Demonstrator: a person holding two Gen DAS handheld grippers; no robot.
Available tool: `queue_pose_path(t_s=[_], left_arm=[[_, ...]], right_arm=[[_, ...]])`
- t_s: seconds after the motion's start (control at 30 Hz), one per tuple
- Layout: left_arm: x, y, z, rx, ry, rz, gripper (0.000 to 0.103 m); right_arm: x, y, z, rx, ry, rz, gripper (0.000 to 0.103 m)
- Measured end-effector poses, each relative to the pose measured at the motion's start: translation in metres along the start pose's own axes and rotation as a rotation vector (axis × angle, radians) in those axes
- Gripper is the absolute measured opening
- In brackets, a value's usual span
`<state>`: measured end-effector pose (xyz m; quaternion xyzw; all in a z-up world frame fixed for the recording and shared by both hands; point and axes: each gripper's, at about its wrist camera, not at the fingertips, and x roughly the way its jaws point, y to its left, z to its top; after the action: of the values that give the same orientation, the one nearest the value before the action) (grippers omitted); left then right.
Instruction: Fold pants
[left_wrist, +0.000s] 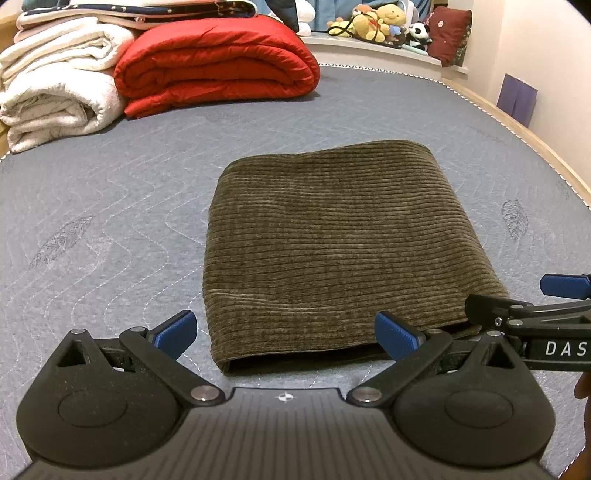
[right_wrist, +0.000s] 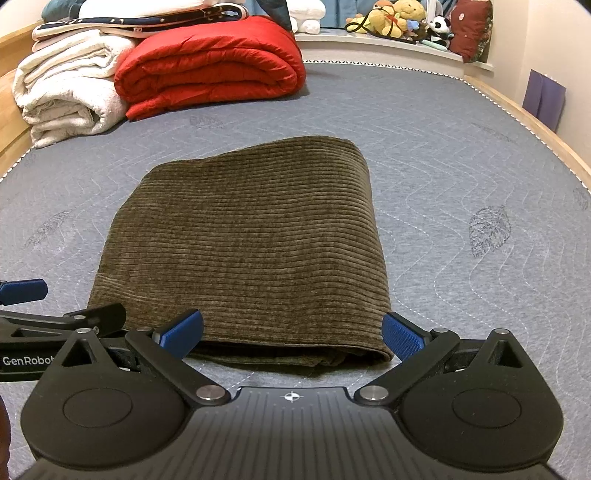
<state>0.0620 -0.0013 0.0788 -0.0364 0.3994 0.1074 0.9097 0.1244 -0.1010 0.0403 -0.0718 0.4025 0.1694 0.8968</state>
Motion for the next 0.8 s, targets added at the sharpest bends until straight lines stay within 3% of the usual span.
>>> queue_pose_path(t_s=[0.8], left_arm=[[0.0003, -0.0014, -0.0003, 0.007, -0.003, 0.001, 0.103]], right_arm=[[-0.0005, -0.0005, -0.0003, 0.0, 0.002, 0.001, 0.102]])
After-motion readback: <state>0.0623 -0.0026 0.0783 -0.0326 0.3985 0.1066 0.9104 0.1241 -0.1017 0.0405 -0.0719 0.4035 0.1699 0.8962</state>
